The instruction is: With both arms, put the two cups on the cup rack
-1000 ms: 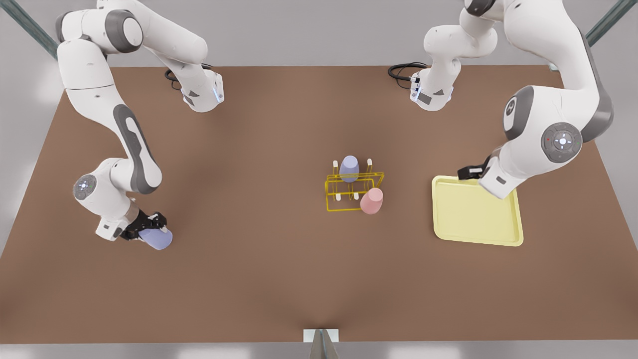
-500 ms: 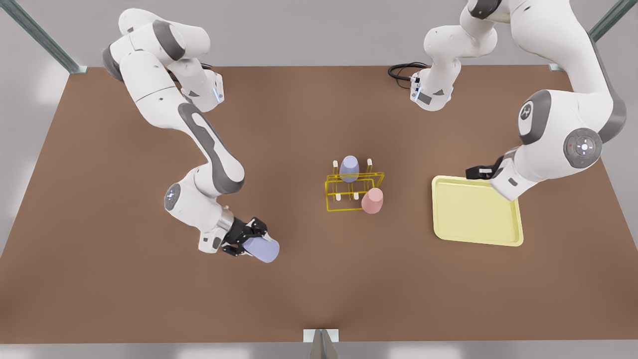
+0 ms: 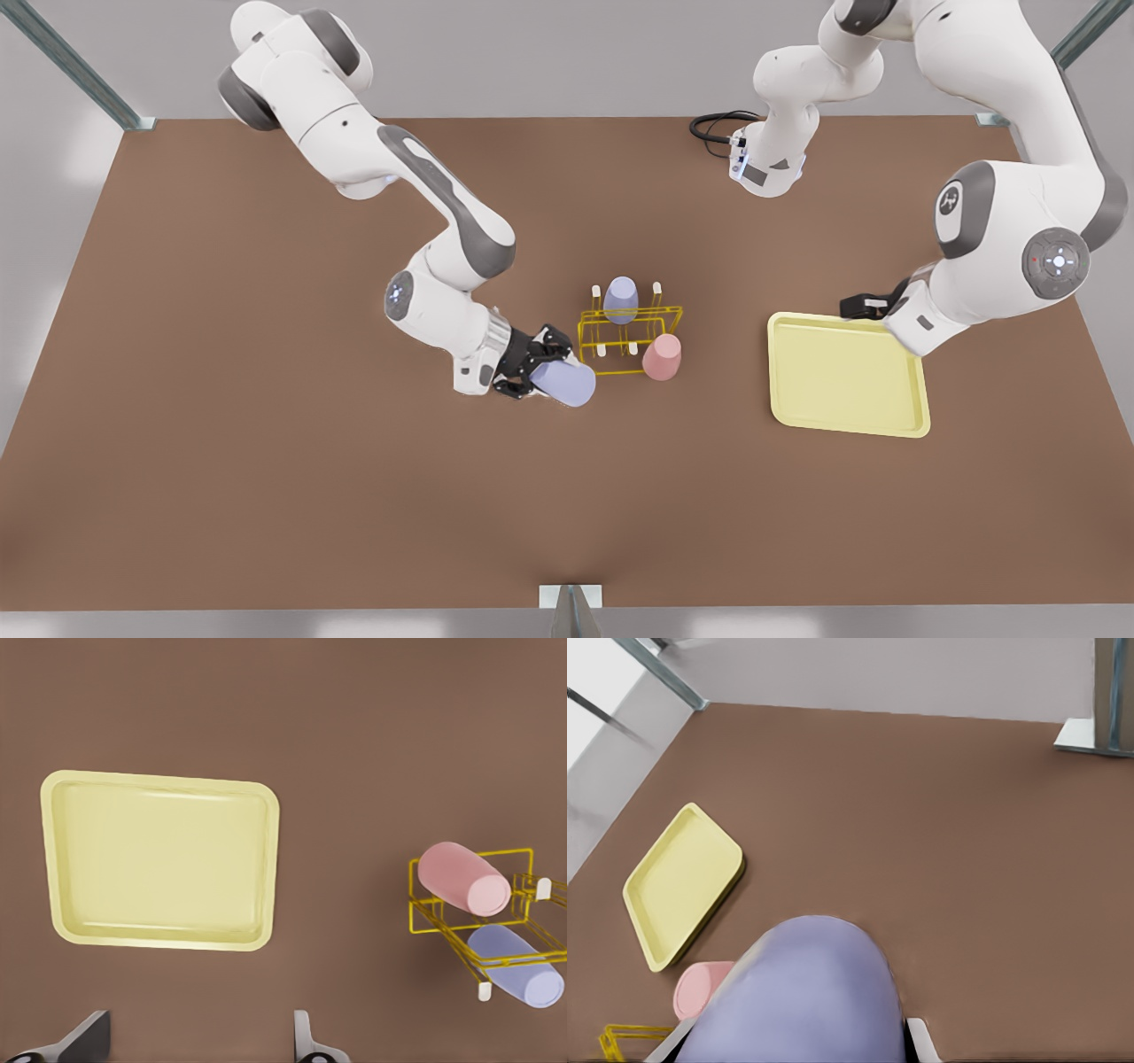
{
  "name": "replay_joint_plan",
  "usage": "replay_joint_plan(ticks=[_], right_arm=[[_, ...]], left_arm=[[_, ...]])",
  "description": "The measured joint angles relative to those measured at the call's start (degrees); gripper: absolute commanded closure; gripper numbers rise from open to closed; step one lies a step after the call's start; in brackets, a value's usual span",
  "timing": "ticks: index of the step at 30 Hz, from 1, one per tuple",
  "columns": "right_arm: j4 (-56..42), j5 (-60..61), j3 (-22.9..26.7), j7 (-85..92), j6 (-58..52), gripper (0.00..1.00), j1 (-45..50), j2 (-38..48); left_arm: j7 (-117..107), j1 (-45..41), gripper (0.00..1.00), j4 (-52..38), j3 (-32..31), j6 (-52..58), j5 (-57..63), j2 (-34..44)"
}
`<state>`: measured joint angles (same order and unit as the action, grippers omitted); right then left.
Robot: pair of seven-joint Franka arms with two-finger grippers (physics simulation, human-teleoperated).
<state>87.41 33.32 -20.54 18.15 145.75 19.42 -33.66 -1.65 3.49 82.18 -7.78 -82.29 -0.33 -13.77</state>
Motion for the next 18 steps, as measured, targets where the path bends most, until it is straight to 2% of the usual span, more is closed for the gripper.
replay_joint_plan(ticks=[11,18], right_arm=[[-0.6,0.1,-0.4,-8.8,-4.8,0.2,1.0,-1.3],[-5.0,-0.1,-0.4,-12.1,-9.0,0.2,1.5,-4.9]], left_arm=[[2.7,-0.3,0.0,0.0,-0.2,1.0,0.1,0.1],[3.5,-0.4,0.0,0.0,-0.4,1.9,0.2,0.2]])
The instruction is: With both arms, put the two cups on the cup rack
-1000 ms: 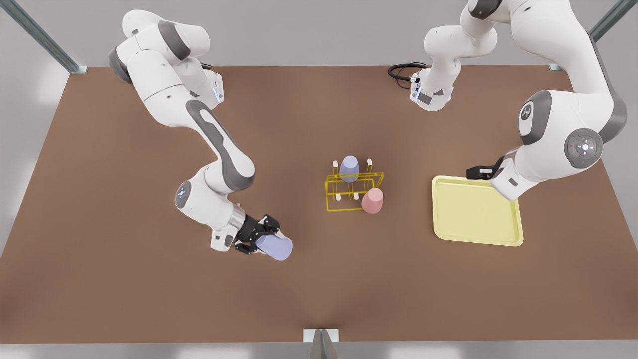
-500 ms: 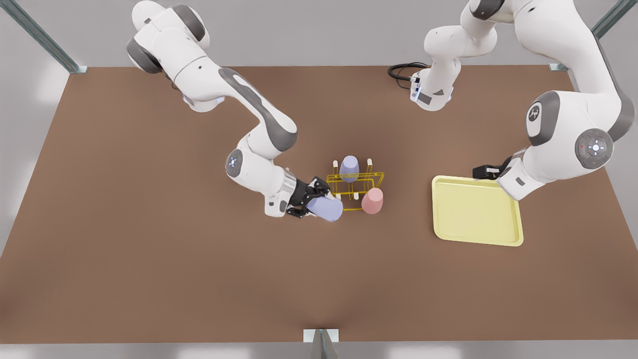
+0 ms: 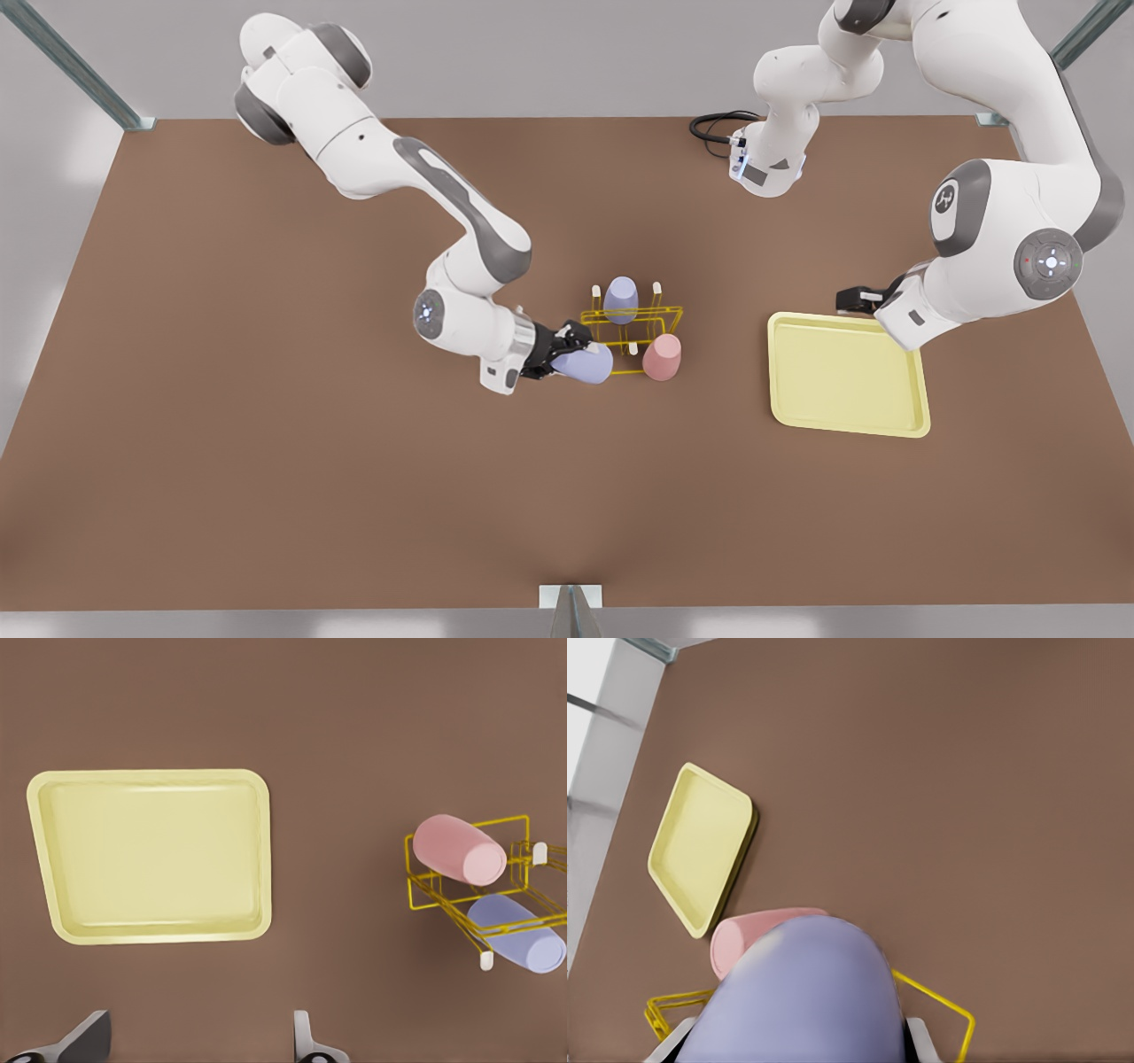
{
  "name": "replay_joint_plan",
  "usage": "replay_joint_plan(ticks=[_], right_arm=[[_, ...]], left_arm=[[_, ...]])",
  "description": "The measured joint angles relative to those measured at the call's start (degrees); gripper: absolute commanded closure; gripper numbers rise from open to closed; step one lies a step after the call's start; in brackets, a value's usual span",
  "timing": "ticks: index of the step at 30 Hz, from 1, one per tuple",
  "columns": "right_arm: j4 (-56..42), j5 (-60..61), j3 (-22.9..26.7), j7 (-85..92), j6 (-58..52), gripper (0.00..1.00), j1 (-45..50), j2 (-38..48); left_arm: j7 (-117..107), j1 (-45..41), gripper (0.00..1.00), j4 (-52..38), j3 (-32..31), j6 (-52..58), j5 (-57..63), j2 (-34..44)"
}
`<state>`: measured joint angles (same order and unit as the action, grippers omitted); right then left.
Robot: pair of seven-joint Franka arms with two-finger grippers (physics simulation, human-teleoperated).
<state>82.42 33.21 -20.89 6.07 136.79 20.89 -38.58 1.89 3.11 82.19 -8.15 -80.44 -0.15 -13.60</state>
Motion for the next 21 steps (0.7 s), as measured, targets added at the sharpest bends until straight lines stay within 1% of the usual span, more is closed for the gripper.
replay_joint_plan(ticks=[4,21], right_arm=[[-2.0,-0.3,0.1,-1.4,-1.2,0.21,0.9,-1.8],[-2.7,-0.9,0.4,-4.7,-9.0,0.21,0.4,-2.0]], left_arm=[[0.3,0.1,0.0,-0.2,0.0,0.2,0.1,-0.1],[1.2,0.1,0.0,-0.3,-0.3,0.7,1.7,-0.1]])
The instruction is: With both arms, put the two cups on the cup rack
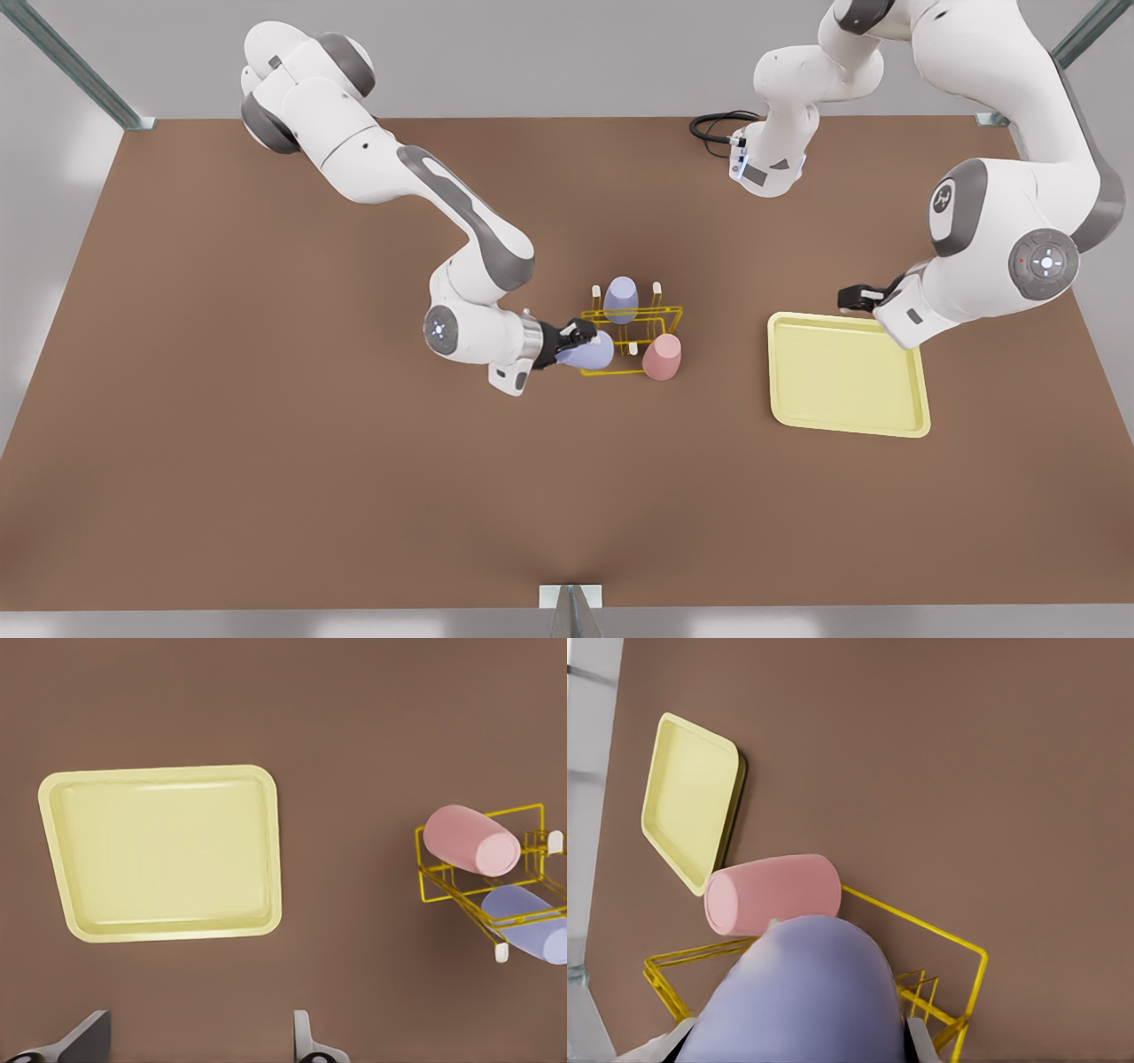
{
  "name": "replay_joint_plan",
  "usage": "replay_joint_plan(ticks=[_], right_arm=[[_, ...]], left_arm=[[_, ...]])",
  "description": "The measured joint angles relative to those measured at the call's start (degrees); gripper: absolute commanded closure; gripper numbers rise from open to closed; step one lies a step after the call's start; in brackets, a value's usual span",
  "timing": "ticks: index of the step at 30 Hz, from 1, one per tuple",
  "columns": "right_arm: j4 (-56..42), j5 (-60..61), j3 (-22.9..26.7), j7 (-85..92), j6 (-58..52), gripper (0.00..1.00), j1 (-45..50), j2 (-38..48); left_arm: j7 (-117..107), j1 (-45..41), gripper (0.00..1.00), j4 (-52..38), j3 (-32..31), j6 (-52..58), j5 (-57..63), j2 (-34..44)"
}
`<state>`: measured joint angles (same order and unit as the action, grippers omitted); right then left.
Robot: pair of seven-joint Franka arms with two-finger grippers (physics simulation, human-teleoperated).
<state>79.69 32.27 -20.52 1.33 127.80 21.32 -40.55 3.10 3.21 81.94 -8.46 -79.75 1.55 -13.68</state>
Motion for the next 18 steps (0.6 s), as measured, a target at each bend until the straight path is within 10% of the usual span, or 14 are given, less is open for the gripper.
replay_joint_plan(ticks=[16,17,18], right_arm=[[-4.0,-0.2,0.0,-0.8,-1.8,0.21,1.6,-4.7],[-4.3,-0.3,0.0,-0.9,-1.8,0.0,1.8,-4.9],[-4.6,-0.3,0.1,-1.0,-1.8,0.0,1.9,-5.1]], left_arm=[[0.3,0.0,0.0,-0.1,-0.1,1.9,0.1,0.3],[0.4,-0.1,0.0,-0.1,-0.2,2.0,0.1,0.4],[0.4,-0.1,0.0,-0.1,-0.2,2.2,0.1,0.4]])
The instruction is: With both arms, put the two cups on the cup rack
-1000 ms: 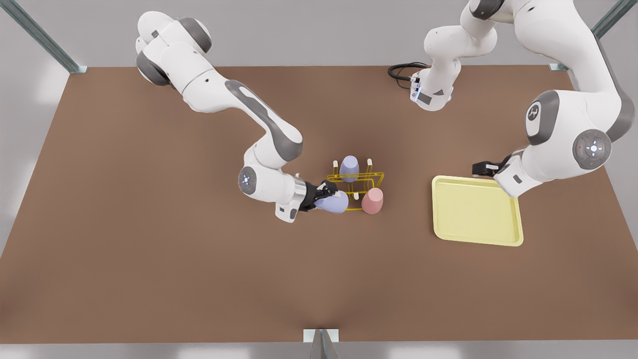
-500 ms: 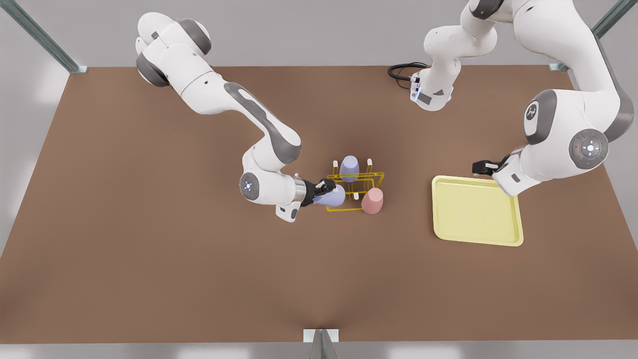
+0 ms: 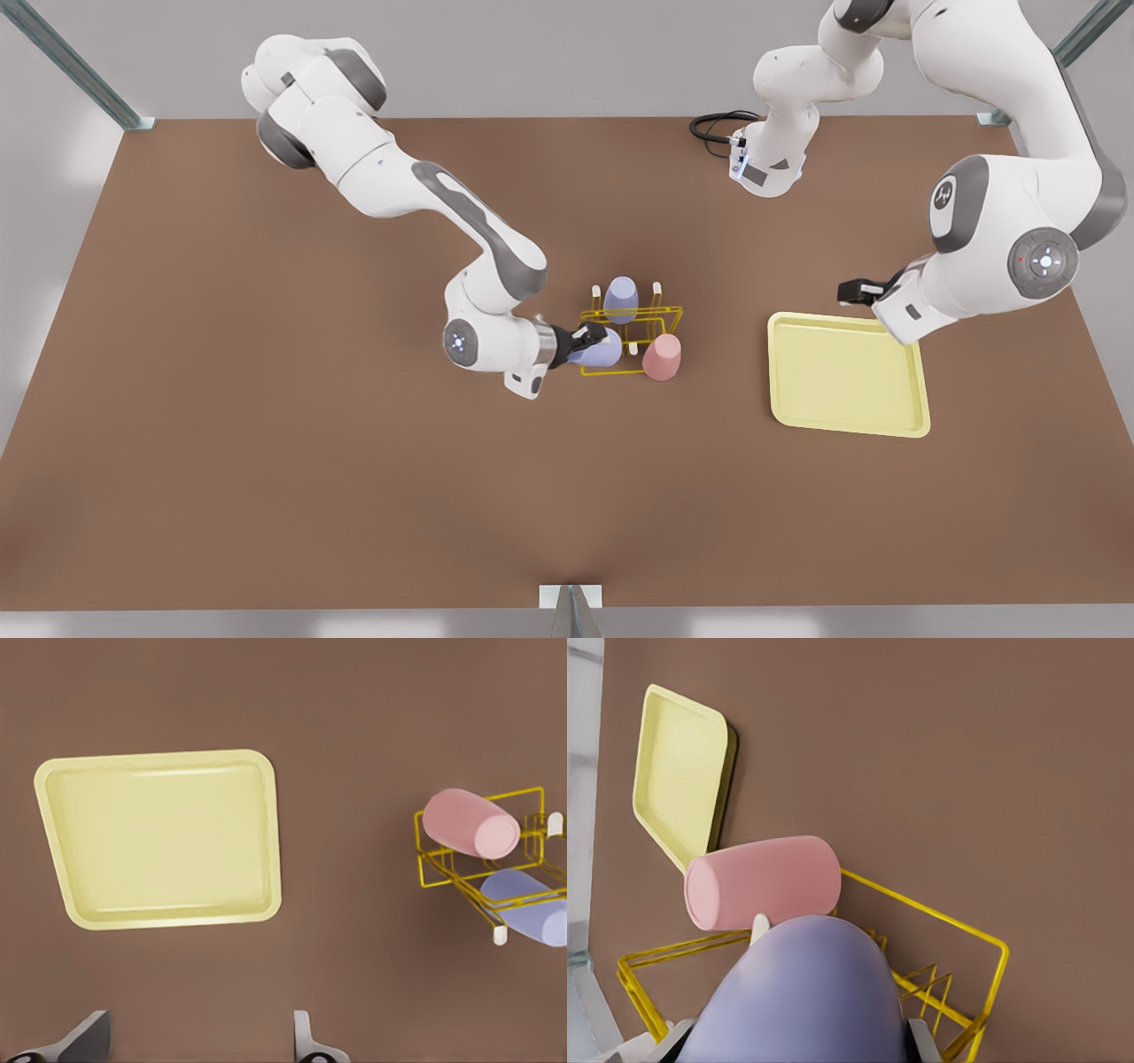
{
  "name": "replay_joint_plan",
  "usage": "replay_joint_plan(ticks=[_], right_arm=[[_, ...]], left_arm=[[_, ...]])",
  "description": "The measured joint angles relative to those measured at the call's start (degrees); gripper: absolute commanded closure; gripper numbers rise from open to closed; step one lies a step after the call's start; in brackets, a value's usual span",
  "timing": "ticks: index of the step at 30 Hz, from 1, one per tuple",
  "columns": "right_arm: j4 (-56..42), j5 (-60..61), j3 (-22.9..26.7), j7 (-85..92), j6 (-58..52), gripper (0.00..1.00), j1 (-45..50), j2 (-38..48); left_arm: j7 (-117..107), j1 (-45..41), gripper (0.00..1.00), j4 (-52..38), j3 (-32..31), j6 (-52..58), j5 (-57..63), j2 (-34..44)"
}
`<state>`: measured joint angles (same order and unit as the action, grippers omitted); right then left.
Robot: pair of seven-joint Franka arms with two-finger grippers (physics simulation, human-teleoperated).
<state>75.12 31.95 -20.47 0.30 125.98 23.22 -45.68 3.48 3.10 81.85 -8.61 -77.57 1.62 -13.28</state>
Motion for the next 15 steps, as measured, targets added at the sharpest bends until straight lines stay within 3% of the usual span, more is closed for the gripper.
replay_joint_plan(ticks=[8,9,11,15], right_arm=[[-2.0,0.2,0.2,-0.6,-0.3,0.0,0.0,-0.4],[-2.1,-0.4,2.5,-0.7,-2.0,0.0,-0.2,1.4],[-2.7,-11.4,11.8,-1.5,-10.7,0.0,-1.5,5.2],[-7.7,-34.4,20.2,-2.7,-24.3,0.0,-12.1,11.5]], left_arm=[[0.1,0.0,0.0,0.0,-0.1,0.7,0.0,0.0],[0.1,0.0,0.0,0.0,-0.1,0.7,0.0,0.0],[0.1,0.0,0.0,0.0,-0.1,1.1,0.0,0.0],[0.1,0.0,0.0,-0.8,-0.1,1.7,-0.2,0.0]])
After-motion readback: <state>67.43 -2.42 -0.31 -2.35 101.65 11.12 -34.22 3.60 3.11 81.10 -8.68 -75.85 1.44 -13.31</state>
